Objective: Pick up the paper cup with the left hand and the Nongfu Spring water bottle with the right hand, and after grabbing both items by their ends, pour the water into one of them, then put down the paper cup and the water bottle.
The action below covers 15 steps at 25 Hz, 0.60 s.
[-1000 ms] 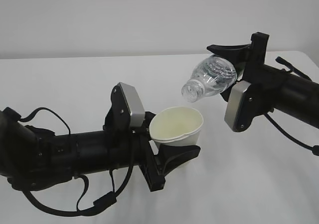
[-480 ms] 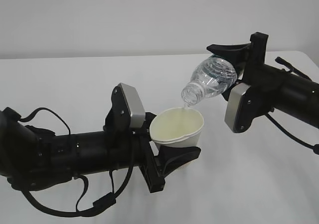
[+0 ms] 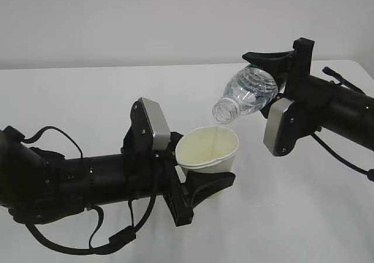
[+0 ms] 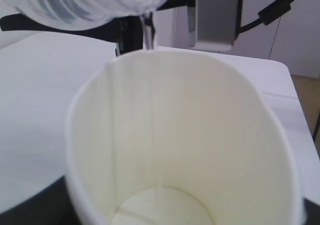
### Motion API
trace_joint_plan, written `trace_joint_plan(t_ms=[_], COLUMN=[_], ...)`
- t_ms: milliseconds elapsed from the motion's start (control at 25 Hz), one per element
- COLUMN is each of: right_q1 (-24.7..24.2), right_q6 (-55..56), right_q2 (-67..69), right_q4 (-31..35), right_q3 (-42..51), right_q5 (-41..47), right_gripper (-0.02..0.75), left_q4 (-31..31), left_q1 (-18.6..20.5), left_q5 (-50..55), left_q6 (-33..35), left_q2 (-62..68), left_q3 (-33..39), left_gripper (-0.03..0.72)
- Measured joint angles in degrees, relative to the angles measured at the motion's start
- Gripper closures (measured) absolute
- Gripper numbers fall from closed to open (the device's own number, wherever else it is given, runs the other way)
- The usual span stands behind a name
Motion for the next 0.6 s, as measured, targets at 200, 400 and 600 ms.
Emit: trace_joint_plan(t_ms=[200,400,600], right_q1=[0.00,0.00,0.00], right_q6=[-0.12,-0.12,-0.12], right_q2=[0.00,0.00,0.00], right_q4=[0.00,0.00,0.00], right_q3=[0.00,0.00,0.00], right_q5=[0.00,0.00,0.00], right_gripper=[0.273,0.273,0.273], left_q4=[-0.10,-0.58,-0.58], left_q1=[0.00,0.00,0.00], left_q5=[0.00,0.00,0.00], left_q6=[0.00,0.00,0.00], left_q2=[0.00,0.00,0.00], left_q3=[0.00,0.00,0.00], left_gripper=[0.226,0.226,0.231])
